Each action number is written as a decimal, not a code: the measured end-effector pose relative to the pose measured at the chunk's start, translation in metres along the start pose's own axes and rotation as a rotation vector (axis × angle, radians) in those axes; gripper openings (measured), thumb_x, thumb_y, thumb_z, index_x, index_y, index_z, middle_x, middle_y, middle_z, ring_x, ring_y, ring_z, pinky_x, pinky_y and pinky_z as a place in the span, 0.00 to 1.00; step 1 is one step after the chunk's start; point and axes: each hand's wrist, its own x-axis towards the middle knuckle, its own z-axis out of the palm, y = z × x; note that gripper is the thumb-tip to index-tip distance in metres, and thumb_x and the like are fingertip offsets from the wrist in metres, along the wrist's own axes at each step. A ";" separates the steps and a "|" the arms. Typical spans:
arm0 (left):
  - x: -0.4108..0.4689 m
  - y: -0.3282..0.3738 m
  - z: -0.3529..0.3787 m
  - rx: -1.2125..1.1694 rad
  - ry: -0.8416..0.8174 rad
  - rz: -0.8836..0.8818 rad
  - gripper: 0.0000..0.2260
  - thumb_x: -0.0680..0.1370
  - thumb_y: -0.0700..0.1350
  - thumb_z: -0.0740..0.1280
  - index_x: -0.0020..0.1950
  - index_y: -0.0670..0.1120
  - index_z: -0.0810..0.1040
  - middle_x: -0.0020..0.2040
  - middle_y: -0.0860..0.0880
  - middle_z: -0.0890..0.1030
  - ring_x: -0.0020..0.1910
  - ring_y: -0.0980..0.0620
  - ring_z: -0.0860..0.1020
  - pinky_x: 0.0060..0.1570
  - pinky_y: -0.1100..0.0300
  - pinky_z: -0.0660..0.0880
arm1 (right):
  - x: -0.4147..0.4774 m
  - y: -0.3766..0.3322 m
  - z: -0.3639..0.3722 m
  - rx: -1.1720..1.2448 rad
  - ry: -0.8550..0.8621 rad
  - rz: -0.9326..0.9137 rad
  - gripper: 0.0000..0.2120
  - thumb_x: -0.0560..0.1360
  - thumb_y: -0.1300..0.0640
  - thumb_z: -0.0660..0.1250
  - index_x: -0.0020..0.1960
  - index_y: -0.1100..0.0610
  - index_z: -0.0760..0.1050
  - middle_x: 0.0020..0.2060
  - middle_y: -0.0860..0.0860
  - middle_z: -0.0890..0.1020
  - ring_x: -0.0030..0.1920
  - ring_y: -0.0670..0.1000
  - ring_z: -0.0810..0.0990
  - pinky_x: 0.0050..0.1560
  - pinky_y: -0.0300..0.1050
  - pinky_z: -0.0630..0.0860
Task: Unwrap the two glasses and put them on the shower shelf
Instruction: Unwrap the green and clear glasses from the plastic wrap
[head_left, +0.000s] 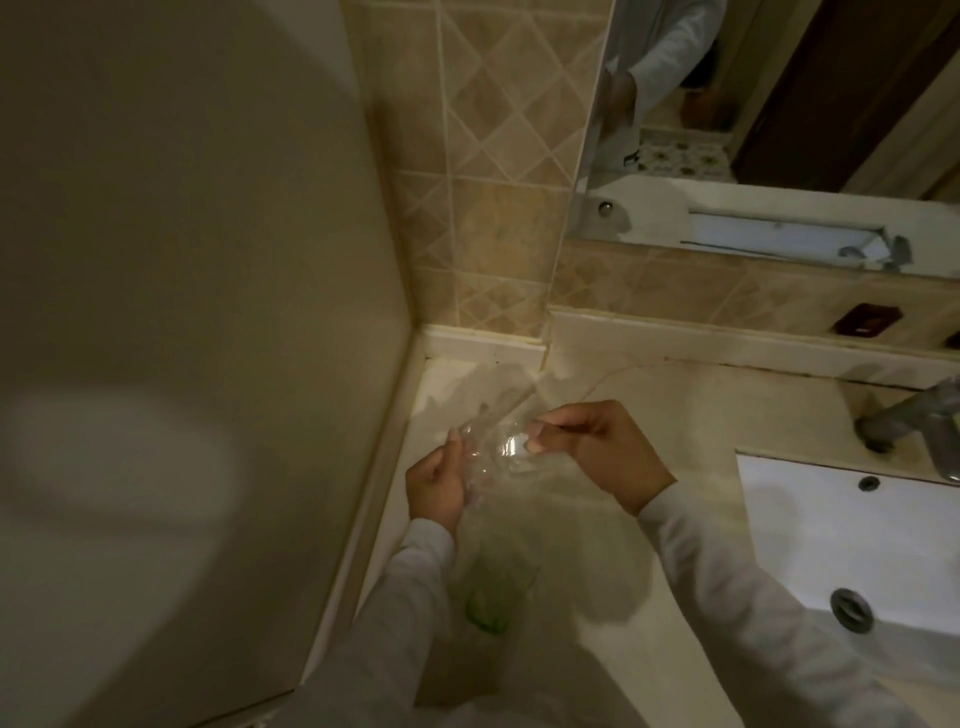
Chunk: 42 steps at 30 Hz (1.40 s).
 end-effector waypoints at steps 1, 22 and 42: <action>0.003 0.001 -0.003 -0.016 0.009 -0.015 0.15 0.80 0.51 0.68 0.36 0.49 0.87 0.33 0.49 0.85 0.26 0.55 0.79 0.24 0.64 0.75 | -0.001 -0.001 -0.007 0.012 0.027 -0.013 0.08 0.72 0.66 0.76 0.41 0.55 0.89 0.39 0.55 0.89 0.43 0.51 0.88 0.55 0.46 0.81; 0.027 -0.001 -0.012 -0.049 -0.015 0.040 0.16 0.82 0.54 0.64 0.60 0.43 0.80 0.53 0.43 0.84 0.47 0.47 0.83 0.45 0.49 0.82 | -0.022 0.131 -0.061 -1.017 0.151 0.067 0.12 0.81 0.50 0.67 0.54 0.55 0.86 0.45 0.60 0.86 0.49 0.63 0.82 0.50 0.52 0.77; 0.033 -0.008 -0.019 0.108 -0.062 0.033 0.23 0.81 0.55 0.65 0.75 0.55 0.67 0.70 0.48 0.76 0.64 0.47 0.78 0.67 0.48 0.74 | -0.029 0.137 -0.044 -0.960 0.225 -0.099 0.24 0.77 0.54 0.74 0.70 0.62 0.76 0.64 0.62 0.81 0.65 0.65 0.77 0.72 0.58 0.67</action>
